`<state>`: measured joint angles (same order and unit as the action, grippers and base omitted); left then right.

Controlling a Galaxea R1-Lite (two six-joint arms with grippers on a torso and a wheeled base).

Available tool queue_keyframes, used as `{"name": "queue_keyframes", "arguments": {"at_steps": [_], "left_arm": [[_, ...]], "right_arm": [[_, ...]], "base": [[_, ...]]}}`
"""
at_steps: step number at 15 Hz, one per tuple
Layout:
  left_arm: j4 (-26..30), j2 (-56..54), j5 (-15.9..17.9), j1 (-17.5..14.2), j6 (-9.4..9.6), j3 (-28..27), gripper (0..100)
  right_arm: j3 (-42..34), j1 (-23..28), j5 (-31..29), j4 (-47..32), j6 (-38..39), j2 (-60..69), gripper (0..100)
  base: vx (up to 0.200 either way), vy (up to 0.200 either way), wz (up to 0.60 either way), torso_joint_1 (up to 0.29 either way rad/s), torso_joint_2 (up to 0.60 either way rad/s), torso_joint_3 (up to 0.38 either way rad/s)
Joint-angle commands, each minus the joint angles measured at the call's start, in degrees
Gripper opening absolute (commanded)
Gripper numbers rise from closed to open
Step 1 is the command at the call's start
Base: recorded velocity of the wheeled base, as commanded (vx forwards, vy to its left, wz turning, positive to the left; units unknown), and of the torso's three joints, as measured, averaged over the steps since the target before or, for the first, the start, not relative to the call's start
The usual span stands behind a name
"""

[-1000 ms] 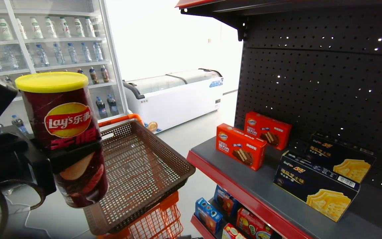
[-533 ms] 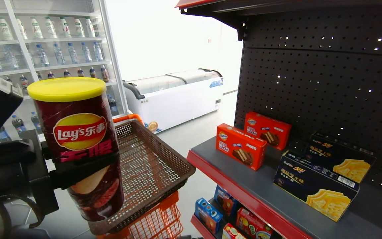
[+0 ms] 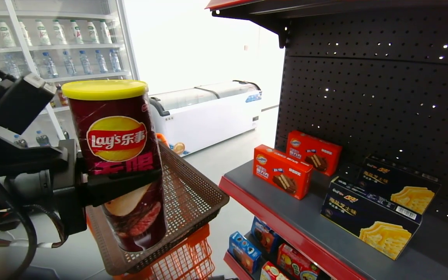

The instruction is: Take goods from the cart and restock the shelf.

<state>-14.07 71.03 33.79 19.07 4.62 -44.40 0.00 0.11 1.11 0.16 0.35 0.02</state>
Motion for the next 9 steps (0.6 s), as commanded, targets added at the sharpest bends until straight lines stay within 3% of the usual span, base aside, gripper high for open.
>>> {"name": "queue_keyframes", "arguments": {"at_steps": [1,8,9], "left_arm": [[-1.1,2.2,0.1,0.2,-0.05,0.3,0],[-2.8,3.6,0.1,2.6,0.04,1.4,0],[-2.8,3.6,0.1,2.6,0.04,1.4,0]], "right_arm": [[0.0,0.0,0.0,0.0,0.0,0.0,100],[0.0,0.0,0.0,0.0,0.0,0.0,100],[0.0,0.0,0.0,0.0,0.0,0.0,100]], "base": [[0.0,0.0,0.0,0.0,0.0,0.0],[0.0,0.0,0.0,0.0,0.0,0.0],[0.0,0.0,-0.6,0.002,0.0,-0.002]]}}
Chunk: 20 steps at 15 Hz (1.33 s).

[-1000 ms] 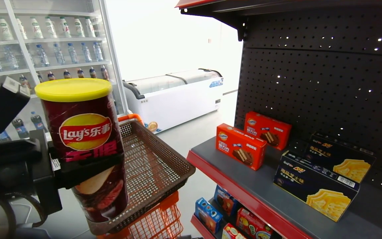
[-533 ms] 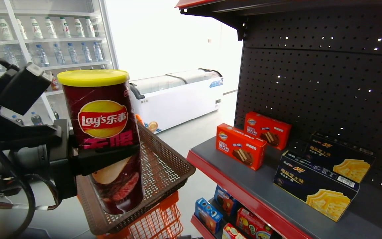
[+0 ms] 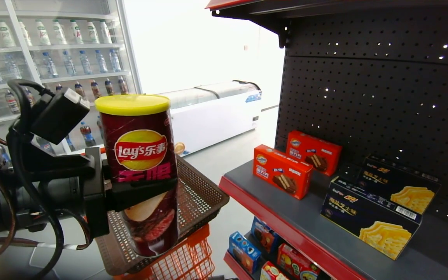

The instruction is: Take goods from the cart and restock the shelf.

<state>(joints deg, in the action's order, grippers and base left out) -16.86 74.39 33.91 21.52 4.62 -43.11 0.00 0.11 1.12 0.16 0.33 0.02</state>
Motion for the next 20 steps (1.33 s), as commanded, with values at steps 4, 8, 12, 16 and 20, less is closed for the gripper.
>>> {"name": "queue_keyframes", "arguments": {"at_steps": [4,8,12,16,20], "left_arm": [[0.0,0.2,-0.1,0.0,0.04,0.0,0],[0.0,0.3,-0.1,0.0,0.04,0.0,0],[0.0,0.3,-0.1,0.2,0.04,0.0,0],[-0.1,0.7,-0.1,0.1,0.04,-0.2,0],[-0.2,1.0,-0.2,0.1,0.04,-0.2,0]], "right_arm": [[0.0,0.0,0.0,0.0,0.0,0.0,100],[0.0,0.0,0.0,0.0,0.0,0.0,100],[0.0,0.0,0.0,0.0,0.0,0.0,100],[0.0,0.0,0.0,0.0,0.0,0.0,100],[0.0,0.0,0.0,0.0,0.0,0.0,100]], "base": [[0.0,0.0,-0.6,0.0,0.0,0.006],[0.0,0.0,-0.6,0.002,0.0,0.002],[0.0,0.0,-0.6,0.002,0.0,0.004],[0.0,0.0,-0.6,0.001,0.0,0.004],[0.0,0.0,-0.6,0.004,0.01,0.002]]}}
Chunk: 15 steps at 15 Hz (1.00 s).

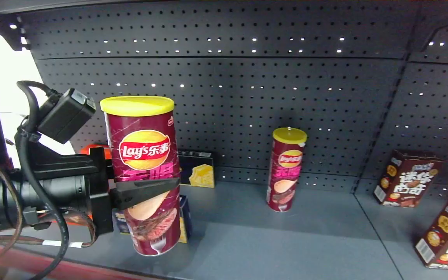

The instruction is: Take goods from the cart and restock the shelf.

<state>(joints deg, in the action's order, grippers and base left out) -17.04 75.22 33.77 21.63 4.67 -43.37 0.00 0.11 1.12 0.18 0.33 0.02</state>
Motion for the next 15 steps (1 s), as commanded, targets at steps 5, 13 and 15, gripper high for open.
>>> {"name": "queue_keyframes", "arguments": {"at_steps": [5,13,15], "left_arm": [[0.0,-0.2,-0.2,-0.3,-0.01,0.2,0],[0.0,-0.5,-3.1,1.5,0.25,0.5,0],[-0.1,-0.6,-9.8,4.6,0.25,0.5,0]], "right_arm": [[0.0,0.0,0.0,0.0,0.0,0.0,100],[0.1,-0.5,-1.6,-0.1,1.1,-1.3,100],[0.8,-0.5,-0.6,0.3,1.9,-1.1,100]], "base": [[0.0,0.0,0.0,0.0,0.0,0.0],[0.0,0.0,0.0,0.0,0.0,0.0],[0.0,0.0,0.0,0.0,0.0,0.0]]}}
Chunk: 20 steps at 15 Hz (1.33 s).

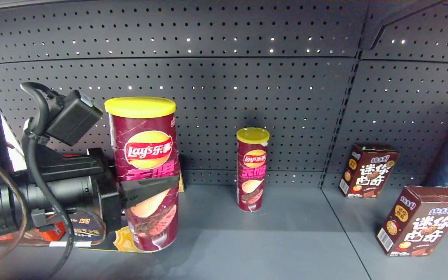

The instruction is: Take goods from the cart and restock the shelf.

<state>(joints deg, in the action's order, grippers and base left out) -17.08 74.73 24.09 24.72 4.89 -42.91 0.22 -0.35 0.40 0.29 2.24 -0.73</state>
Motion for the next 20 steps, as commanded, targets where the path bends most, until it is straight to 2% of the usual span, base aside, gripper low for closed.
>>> {"name": "queue_keyframes", "arguments": {"at_steps": [1,2,3,4,5,8,9,12,13,15,16,17,18,20], "left_arm": [[-0.1,-0.1,-5.5,3.7,-0.05,0.0,0],[-0.1,-0.1,-7.0,4.0,-0.05,-0.1,0],[-0.5,0.1,-7.7,5.3,-0.32,0.0,0],[-0.7,0.1,-7.7,5.3,-1.02,0.1,0],[-1.0,0.0,-7.5,5.3,-2.43,0.0,0],[-6.9,1.1,-7.4,4.8,-2.87,0.3,0],[-11.3,2.3,-7.3,4.5,-3.04,0.0,0],[-13.8,3.7,-7.1,4.0,-3.22,-0.2,0],[-13.9,3.4,-5.4,3.8,-3.39,0.4,0],[-13.2,1.8,-0.5,1.2,-4.01,1.3,0],[-13.1,1.2,0.2,0.5,-4.01,1.7,0],[-13.0,0.7,1.0,-0.8,-4.01,2.3,0],[-13.0,0.2,2.0,-1.3,-4.01,2.5,0],[-13.0,0.0,3.9,-2.8,-4.01,2.7,0]], "right_arm": [[14.8,-1.2,5.3,-1.9,9.9,-9.6,100],[18.1,-2.1,6.2,-3.2,15.2,-15.8,100],[18.4,-4.7,9.5,-3.0,6.7,-16.6,100],[18.9,-6.2,12.2,-3.4,0.0,-16.7,100],[20.4,-6.8,12.5,-4.5,-3.8,-16.9,100],[23.7,-7.2,14.7,-5.4,-6.3,-22.6,100],[26.9,-7.6,15.6,-5.3,-7.6,-27.0,100],[35.2,-12.7,16.2,-5.4,-9.8,-36.7,100],[38.8,-16.3,15.9,-5.4,-9.8,-41.8,100],[42.9,-23.2,13.8,-5.5,-9.8,-49.3,100],[43.5,-26.0,13.0,-5.3,-9.8,-51.6,100],[44.3,-31.9,9.4,-4.4,-9.8,-56.4,100],[44.8,-34.5,7.3,-2.2,-9.5,-60.0,100],[45.3,-35.6,4.8,7.4,-9.5,-67.5,100]], "base": [[0.0,0.0,0.0,0.0,0.0,0.0],[0.0,0.0,0.0,0.0,0.0,0.0],[0.0,0.0,0.0,0.0,0.0,0.0],[0.0,0.0,0.0,0.0,0.0,0.0],[0.0,0.0,0.0,0.0,0.0,0.0],[0.0,0.0,0.0,0.0,0.0,0.0],[0.0,0.0,0.0,0.0,0.0,0.0],[0.0,0.0,0.0,0.0,0.0,0.0],[0.0,0.0,0.0,0.0,0.0,0.0],[0.0,0.0,0.0,0.0,0.0,0.0],[0.0,0.0,0.0,0.0,0.0,0.0],[0.0,0.0,0.0,0.0,0.0,0.0],[0.0,0.0,0.0,0.0,0.0,0.0],[0.0,0.0,0.0,0.0,0.0,0.0]]}}
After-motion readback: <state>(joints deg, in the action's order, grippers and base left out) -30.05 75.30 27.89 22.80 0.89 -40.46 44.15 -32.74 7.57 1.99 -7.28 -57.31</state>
